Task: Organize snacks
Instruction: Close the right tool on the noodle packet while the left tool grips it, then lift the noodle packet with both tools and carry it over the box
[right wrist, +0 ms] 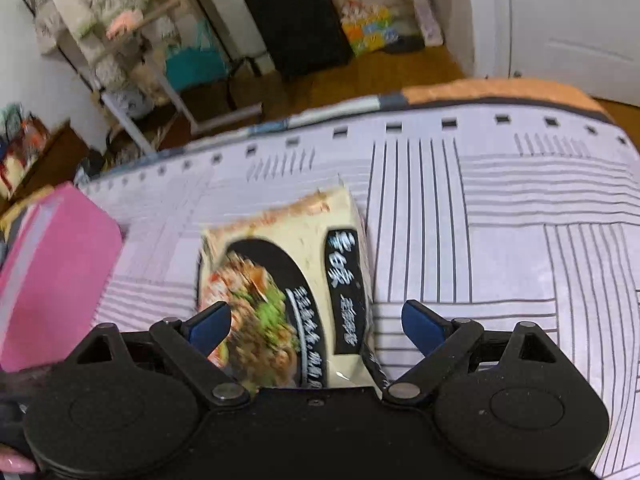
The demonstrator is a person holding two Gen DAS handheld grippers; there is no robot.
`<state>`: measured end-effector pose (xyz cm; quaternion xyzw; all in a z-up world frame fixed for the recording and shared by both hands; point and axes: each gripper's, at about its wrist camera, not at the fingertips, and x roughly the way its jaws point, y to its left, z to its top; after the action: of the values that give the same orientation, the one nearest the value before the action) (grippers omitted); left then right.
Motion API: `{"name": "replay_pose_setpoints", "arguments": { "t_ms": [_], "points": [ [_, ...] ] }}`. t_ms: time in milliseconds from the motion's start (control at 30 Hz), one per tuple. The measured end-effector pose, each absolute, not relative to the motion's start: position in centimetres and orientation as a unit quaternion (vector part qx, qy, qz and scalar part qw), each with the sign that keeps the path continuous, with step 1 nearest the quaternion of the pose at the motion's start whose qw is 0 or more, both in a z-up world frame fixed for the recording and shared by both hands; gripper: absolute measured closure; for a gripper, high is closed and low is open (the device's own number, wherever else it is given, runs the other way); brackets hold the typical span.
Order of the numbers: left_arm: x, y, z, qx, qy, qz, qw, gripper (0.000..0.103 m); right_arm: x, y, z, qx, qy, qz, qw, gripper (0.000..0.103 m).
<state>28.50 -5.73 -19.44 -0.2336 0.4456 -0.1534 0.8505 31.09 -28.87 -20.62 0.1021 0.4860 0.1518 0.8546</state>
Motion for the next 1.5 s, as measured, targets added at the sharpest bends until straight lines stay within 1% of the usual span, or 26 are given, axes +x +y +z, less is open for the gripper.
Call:
{"name": "replay_pose_setpoints", "arguments": {
  "t_ms": [33, 100, 133, 167, 300, 367, 467, 833, 1100, 1500],
  "points": [
    [28.6, -5.7, -19.8, -0.242, 0.447, -0.159, 0.846, 0.043, 31.3, -28.9, -21.0, 0.099, 0.49, 0.155, 0.852, 0.009],
    [28.7, -6.0, -20.3, -0.251, 0.447, -0.169, 0.842, 0.051, 31.6, -29.3, -21.7, 0.121, 0.496, 0.167, 0.843, 0.01],
    [28.6, -6.1, -20.5, -0.248, 0.445, -0.176, 0.842, 0.055, 31.7, -29.6, -21.9, 0.136, 0.5, 0.172, 0.838, 0.015],
    [28.6, -6.4, -20.6, -0.244, 0.447, -0.186, 0.84, 0.061, 31.7, -29.7, -21.9, 0.145, 0.503, 0.176, 0.834, 0.024],
    [28.7, -7.1, -21.1, -0.244, 0.447, -0.2, 0.837, 0.064, 31.4, -29.6, -21.7, 0.151, 0.507, 0.181, 0.829, 0.031],
    [28.5, -7.1, -21.0, -0.244, 0.445, -0.203, 0.837, 0.068, 31.2, -29.3, -21.3, 0.144, 0.509, 0.18, 0.83, 0.035],
    [28.6, -7.3, -20.7, -0.238, 0.449, -0.205, 0.836, 0.068, 30.9, -28.6, -20.6, 0.129, 0.515, 0.179, 0.829, 0.04],
    [28.1, -7.8, -19.0, -0.179, 0.472, -0.215, 0.836, 0.068, 30.0, -27.9, -19.7, 0.113, 0.54, 0.18, 0.815, 0.041],
    [26.7, -7.2, -17.7, -0.158, 0.481, -0.206, 0.838, 0.068, 28.4, -26.9, -18.9, 0.101, 0.545, 0.197, 0.808, 0.042],
    [21.6, -5.2, -13.6, -0.1, 0.464, -0.185, 0.861, 0.068, 24.3, -23.6, -15.9, 0.088, 0.541, 0.233, 0.803, 0.042]
  ]
}}
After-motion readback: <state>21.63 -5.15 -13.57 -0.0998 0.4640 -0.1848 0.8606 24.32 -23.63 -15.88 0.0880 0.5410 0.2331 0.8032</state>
